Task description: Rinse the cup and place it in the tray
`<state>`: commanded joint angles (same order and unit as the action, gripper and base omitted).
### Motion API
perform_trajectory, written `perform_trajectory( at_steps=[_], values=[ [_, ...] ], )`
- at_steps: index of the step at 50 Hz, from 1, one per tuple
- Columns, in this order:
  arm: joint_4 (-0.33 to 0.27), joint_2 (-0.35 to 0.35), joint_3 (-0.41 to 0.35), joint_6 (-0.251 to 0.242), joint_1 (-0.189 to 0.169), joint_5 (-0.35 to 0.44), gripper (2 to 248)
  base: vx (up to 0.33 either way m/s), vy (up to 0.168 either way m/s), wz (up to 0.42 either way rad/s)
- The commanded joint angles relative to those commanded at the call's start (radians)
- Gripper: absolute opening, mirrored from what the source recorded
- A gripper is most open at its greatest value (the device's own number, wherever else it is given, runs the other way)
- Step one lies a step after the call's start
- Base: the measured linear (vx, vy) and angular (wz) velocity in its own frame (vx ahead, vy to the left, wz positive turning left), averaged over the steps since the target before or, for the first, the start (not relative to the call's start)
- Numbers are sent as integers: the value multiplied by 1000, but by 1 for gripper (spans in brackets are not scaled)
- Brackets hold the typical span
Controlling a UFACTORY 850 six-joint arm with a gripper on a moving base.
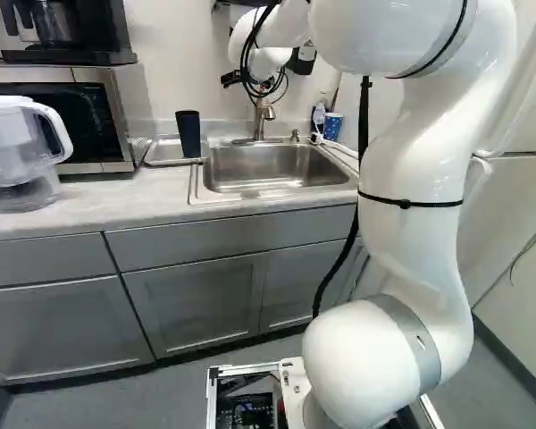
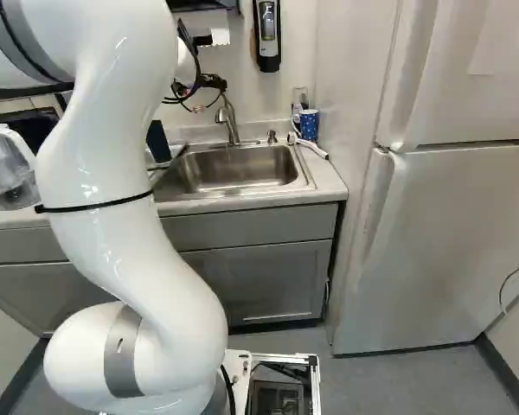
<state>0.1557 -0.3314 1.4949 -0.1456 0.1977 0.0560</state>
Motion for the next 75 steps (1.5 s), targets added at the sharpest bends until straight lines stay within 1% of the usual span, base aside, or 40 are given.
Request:
perform_trajectory(
  at_steps=[12, 28, 46, 60, 75],
  values=[
    [0, 0, 0, 0, 0, 7, 247, 0, 0, 0],
    [0, 2, -3, 0, 4, 91, 247, 0, 0, 0],
    [0, 24, -28, 0, 33, 91, 247, 0, 0, 0],
    [0, 64, -73, 0, 52, 90, 247, 0, 0, 0],
    [0, 116, -131, 0, 68, 50, 247, 0, 0, 0]
  ],
)
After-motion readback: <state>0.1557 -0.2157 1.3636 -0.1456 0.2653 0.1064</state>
